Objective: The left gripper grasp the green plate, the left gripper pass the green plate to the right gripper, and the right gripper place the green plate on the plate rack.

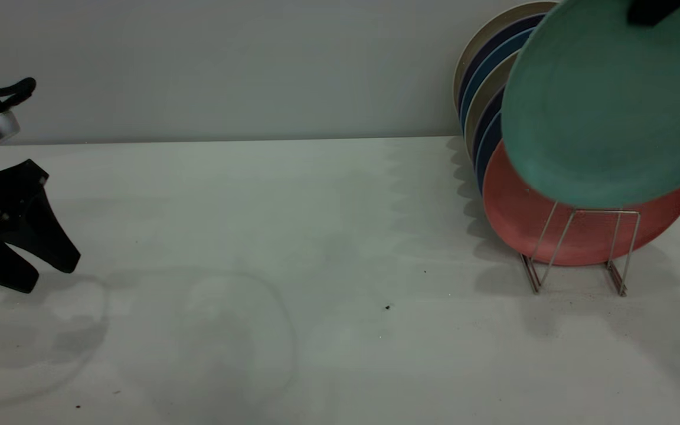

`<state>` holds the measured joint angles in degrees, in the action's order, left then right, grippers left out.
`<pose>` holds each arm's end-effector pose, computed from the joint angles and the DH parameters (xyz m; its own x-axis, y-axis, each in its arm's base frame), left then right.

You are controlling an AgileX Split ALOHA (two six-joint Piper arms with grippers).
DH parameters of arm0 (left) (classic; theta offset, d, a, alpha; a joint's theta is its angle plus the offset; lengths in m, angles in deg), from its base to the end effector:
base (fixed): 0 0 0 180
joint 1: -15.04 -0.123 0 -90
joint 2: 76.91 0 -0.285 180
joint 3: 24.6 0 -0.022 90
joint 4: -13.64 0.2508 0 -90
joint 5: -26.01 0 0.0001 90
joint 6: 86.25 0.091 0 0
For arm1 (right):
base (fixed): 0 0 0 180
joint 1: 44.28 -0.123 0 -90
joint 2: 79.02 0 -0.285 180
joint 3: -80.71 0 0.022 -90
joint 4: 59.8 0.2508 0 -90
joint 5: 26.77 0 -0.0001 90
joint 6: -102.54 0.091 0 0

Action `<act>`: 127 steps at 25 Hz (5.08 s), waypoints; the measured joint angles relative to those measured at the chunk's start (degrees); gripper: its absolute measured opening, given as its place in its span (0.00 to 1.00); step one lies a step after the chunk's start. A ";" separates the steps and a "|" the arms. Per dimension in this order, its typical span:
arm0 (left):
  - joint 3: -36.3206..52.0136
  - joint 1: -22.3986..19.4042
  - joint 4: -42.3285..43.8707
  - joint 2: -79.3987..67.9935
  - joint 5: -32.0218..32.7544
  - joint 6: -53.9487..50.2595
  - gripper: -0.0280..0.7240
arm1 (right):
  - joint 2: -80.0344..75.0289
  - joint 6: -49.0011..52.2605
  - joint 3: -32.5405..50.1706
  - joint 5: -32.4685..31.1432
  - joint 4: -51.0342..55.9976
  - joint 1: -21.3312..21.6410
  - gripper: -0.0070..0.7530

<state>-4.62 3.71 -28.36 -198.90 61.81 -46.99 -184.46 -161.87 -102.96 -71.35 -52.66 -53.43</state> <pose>0.3375 0.0312 0.0982 -0.9709 -0.1435 -0.1916 -0.0624 0.9246 -0.3758 0.3703 0.0677 0.2928 0.0508 -0.9833 -0.1746 -0.8438 0.0512 -0.5342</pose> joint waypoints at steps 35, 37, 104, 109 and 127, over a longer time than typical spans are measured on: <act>0.00 0.00 0.05 0.00 -0.58 -0.07 0.70 | -10.92 12.52 -1.62 0.20 -3.13 0.00 0.19; 0.00 0.00 0.05 0.00 -0.58 -0.07 0.70 | -10.92 12.59 -1.62 -1.54 -2.28 0.00 0.26; 24.25 2.99 34.32 111.18 31.07 -31.43 0.70 | 83.06 82.77 50.77 -23.69 -8.26 0.00 0.75; 26.62 5.36 34.75 112.78 31.07 -31.77 0.70 | 86.53 81.48 53.59 -20.65 -7.14 0.00 0.72; 29.39 20.40 41.54 112.78 29.38 -37.58 0.70 | 88.53 72.43 53.84 -20.46 -2.19 0.00 0.63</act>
<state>24.77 24.11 13.18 -86.12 91.20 -84.57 -95.93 -89.44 -49.12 -91.81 -54.84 -53.43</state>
